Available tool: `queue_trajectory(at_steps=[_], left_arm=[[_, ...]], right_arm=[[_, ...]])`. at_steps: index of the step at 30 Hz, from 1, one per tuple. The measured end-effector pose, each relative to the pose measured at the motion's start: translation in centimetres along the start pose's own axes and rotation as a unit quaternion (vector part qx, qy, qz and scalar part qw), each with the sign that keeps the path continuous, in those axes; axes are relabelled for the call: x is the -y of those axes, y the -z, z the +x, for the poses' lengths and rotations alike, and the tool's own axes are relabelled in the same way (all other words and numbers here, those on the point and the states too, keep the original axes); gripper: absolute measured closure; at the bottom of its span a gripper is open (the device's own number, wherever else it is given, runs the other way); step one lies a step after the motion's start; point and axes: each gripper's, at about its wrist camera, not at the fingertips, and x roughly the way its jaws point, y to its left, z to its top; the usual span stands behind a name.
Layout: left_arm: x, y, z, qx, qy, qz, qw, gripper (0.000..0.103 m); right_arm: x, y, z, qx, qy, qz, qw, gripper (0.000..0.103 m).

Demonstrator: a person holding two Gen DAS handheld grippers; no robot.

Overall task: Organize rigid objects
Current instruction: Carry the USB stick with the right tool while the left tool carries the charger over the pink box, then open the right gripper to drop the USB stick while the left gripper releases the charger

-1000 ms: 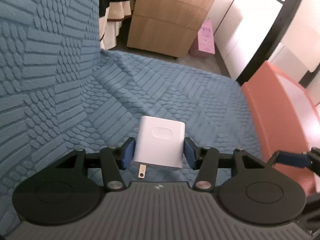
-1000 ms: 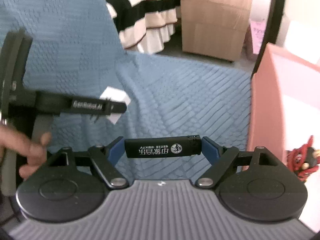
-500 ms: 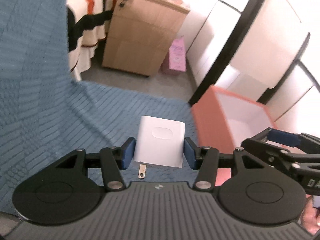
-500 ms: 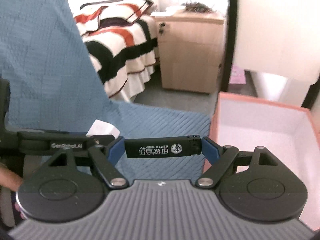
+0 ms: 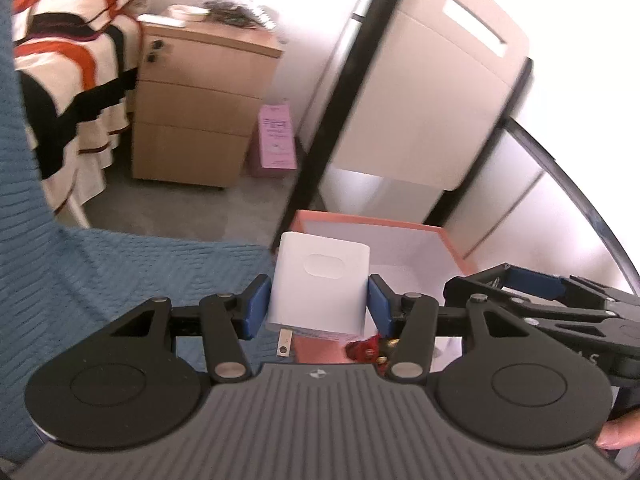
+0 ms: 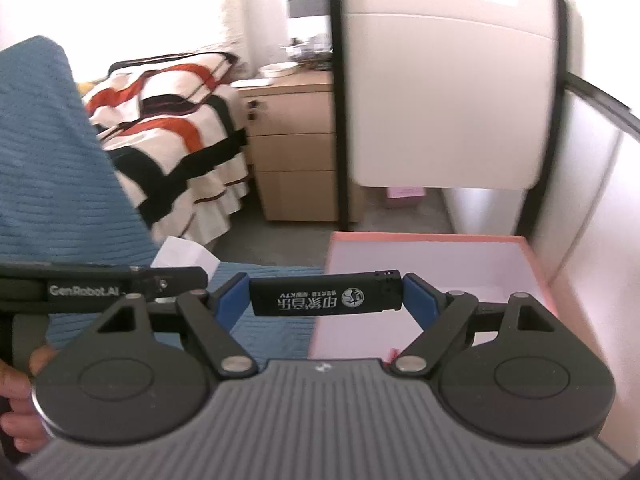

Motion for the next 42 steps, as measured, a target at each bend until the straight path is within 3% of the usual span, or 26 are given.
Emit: queue_trajectory(at_steps=[15, 29, 42], left_arm=[[8.1, 3.6, 8.4, -0.067, 0.023, 0.034, 0.9969, 0.045], [10.3, 7.1, 14.4, -0.126, 0.019, 0.023, 0.9916, 0.044], [10.7, 8.4, 15.8, -0.138, 0.01, 0.029, 0.99, 0.044]], right_arm=[[9.0, 5.1, 1.2, -0.045, 0.054, 0.053, 0.996, 0.018], [13.4, 9.7, 5.1, -0.114, 0.052, 0.085, 0.988, 0.018], [15.0, 11.8, 6.2, -0.147, 0.05, 0.107, 0.982, 0.019]])
